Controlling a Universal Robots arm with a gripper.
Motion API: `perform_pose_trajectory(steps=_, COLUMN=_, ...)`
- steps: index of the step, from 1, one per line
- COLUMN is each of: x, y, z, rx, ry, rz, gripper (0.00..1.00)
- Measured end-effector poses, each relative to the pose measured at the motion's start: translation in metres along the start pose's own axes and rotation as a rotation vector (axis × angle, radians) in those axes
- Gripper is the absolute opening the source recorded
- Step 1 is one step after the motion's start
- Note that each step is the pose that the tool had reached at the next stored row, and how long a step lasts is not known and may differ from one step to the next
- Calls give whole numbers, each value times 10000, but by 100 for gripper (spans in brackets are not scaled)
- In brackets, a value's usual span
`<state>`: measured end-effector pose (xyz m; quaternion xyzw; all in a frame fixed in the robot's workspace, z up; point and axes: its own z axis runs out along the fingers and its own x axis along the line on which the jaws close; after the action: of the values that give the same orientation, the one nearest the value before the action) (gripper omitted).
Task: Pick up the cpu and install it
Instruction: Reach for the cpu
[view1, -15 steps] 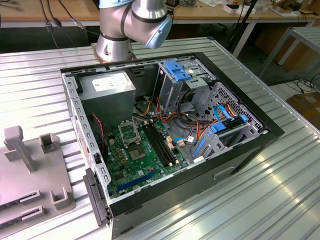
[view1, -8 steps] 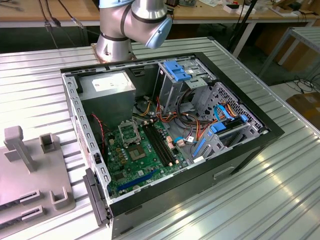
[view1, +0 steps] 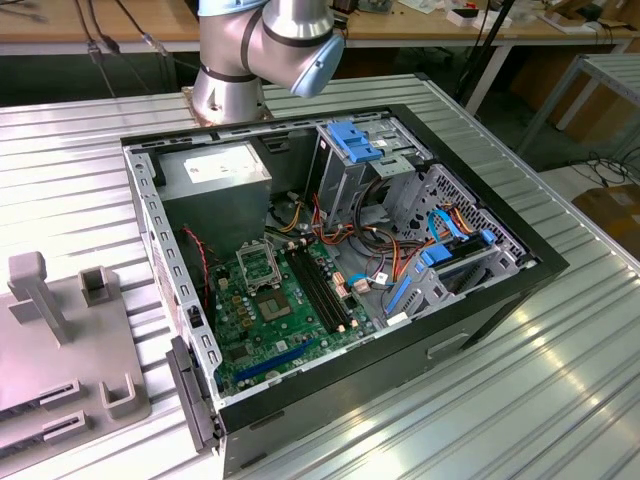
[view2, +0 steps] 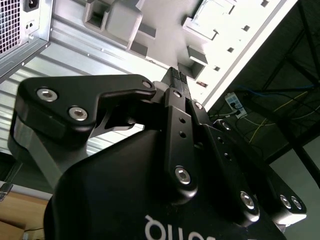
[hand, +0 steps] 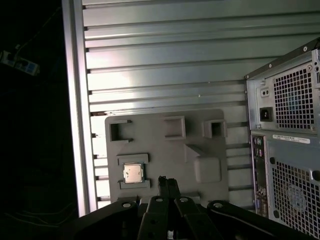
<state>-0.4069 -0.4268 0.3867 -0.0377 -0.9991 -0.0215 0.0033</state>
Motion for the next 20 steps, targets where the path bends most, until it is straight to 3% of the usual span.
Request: perform_pose_trajectory(steps=20, x=49, y=-32, z=0, rx=-1, ry=2, rz=0, gripper=11)
